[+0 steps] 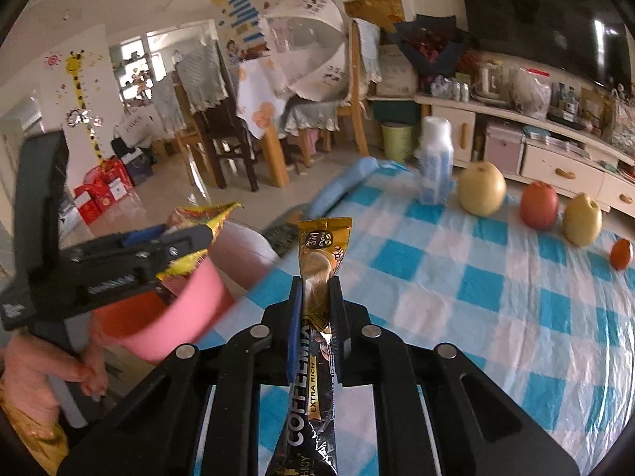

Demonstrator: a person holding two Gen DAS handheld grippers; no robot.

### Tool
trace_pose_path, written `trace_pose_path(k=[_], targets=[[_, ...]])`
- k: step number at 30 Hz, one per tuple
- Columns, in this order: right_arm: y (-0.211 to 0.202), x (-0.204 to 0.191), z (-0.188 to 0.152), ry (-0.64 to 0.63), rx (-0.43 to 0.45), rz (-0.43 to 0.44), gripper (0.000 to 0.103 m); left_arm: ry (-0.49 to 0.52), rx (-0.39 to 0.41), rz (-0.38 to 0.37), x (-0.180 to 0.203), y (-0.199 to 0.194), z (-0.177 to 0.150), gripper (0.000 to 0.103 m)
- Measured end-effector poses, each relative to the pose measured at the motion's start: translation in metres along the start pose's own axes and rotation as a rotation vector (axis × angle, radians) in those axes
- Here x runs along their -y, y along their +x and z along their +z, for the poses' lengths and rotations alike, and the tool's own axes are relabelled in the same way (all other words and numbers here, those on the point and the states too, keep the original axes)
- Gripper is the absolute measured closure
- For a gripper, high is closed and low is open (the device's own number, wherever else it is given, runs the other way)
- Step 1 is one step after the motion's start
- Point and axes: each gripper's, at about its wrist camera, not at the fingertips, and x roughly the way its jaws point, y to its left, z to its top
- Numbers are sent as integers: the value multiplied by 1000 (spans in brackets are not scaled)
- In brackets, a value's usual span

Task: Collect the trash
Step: 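Lift the snack bag and coffee stick and carry both toward the pink basin, then open both tools over the pink basin to drop the bag and stick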

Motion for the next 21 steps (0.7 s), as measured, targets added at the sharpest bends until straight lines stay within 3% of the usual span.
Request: trace_pose_path(k=[13, 21], targets=[[31, -81, 29, -34, -12, 159, 89, -84, 14, 194, -65, -12, 4, 43], [53, -123, 36, -40, -34, 228, 89, -158, 8, 246, -97, -21, 2, 43]])
